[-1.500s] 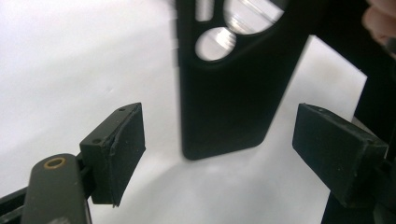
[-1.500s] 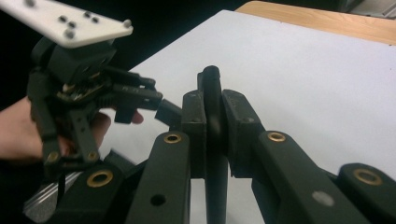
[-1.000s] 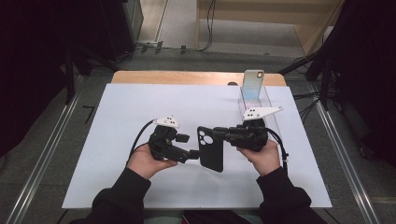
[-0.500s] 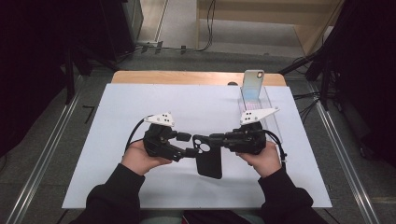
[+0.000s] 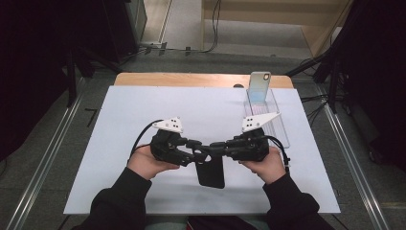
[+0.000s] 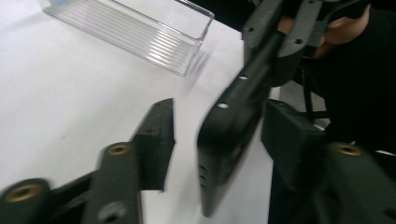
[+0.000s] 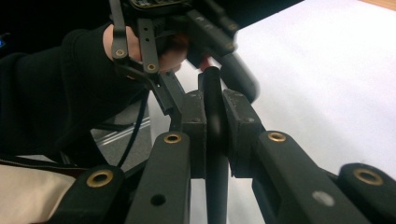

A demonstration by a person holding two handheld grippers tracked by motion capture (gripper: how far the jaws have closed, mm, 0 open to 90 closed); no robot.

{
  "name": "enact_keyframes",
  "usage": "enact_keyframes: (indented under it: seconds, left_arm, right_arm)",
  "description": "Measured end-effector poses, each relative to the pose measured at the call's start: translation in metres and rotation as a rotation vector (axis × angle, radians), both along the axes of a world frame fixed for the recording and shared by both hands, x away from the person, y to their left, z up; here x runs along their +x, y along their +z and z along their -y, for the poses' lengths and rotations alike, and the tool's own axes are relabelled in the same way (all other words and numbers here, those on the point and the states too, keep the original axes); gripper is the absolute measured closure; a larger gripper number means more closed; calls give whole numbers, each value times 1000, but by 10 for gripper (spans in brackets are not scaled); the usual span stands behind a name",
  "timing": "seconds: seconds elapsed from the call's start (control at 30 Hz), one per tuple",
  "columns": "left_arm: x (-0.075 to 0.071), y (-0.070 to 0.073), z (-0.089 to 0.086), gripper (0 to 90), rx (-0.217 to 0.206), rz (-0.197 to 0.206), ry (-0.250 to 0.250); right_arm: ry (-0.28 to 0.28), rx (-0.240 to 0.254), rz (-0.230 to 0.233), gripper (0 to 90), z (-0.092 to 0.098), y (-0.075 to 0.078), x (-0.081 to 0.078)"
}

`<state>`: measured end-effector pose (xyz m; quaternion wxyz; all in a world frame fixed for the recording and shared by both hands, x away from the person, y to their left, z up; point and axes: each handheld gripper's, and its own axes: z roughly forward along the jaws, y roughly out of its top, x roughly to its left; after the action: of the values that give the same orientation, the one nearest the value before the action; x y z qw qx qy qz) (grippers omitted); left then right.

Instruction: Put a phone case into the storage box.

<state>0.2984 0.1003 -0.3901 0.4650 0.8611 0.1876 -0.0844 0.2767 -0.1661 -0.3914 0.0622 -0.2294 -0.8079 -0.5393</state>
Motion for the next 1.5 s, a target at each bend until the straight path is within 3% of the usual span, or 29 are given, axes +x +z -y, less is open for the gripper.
enact_keyframes:
  seconds: [0.03,0.17,0.27,0.4,0.57,0.7,0.93,1.07,1.2,1.3,1.4,1.5]
  left_arm:
    - [0,0,0,548,-10,7,-9]
    - [0,0,-1,653,-39,-4,-46]
    - [0,2,-3,708,-45,-20,-81]
    - [1,3,-5,760,-70,-57,-117]
    - [2,4,-5,766,-52,-74,-112]
    - [0,6,-6,766,-7,-56,-84]
    - [5,7,-12,764,23,-74,22]
    - [6,8,-13,763,55,-80,100]
    - [8,10,-14,763,65,-92,174]
    - [10,11,-18,763,57,-103,223]
    - [10,12,-20,763,54,-96,281]
    - [8,14,-21,762,65,-62,316]
  right_arm:
    - [1,0,-1,778,0,0,0]
    - [17,39,-26,777,5,-1,3]
    - [35,77,-41,775,8,-2,5]
    - [58,82,-32,761,9,1,4]
    - [40,67,-37,718,8,1,5]
    - [41,57,-19,558,5,0,4]
    - [-56,23,75,294,5,1,3]
    - [-100,-23,64,233,5,-2,5]
    - [-175,-32,48,147,5,-5,7]
    - [-223,-41,60,0,3,-8,7]
    - [-258,-61,71,0,0,-12,6]
    - [-268,-79,47,0,-4,-16,6]
